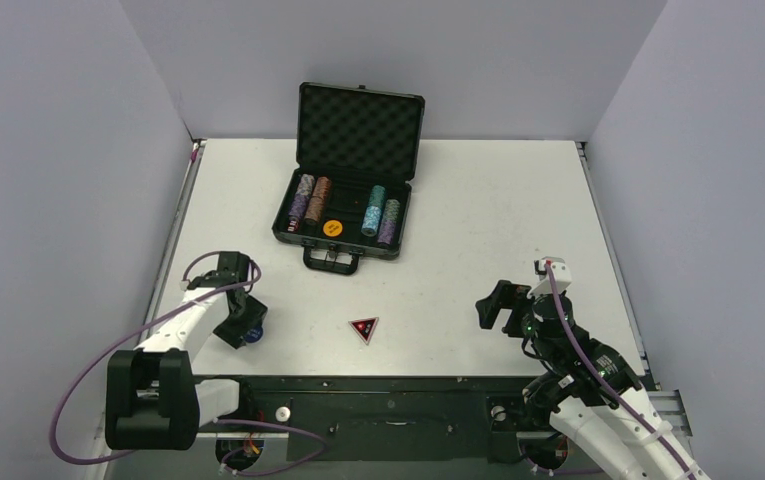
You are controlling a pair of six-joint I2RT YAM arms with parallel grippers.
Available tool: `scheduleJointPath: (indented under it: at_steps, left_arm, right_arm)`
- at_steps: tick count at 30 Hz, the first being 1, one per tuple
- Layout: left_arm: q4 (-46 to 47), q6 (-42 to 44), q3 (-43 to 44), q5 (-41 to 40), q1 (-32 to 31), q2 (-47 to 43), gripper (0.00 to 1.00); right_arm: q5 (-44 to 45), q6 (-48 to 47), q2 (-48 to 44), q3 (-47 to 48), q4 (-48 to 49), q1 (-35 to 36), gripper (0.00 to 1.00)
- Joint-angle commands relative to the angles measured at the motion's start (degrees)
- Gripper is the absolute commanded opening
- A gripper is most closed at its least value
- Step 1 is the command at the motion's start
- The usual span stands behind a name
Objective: Pack up texas hold em set
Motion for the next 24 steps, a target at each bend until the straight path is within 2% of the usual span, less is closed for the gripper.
scheduleJointPath:
  at_steps: [1, 15, 24]
  left_arm:
    - [15.7, -2.6, -6.6, 2.8, 0.7, 3.0, 0.52]
    - [19.2, -0.1, -8.0, 7.0, 0.7, 1.2, 0.33]
    - [14.2, 2.2, -5.3, 7.2, 0.7, -4.4, 0.31]
  right_arm:
    - [0.0, -0.7, -0.4, 2.0, 1.1, 0.3, 0.93]
    - [0.0, -0.8, -1.1, 1.7, 1.2, 0.3, 0.93]
    - [-0.8, -1.1, -0.9, 1.6, 1.7, 0.3, 0.93]
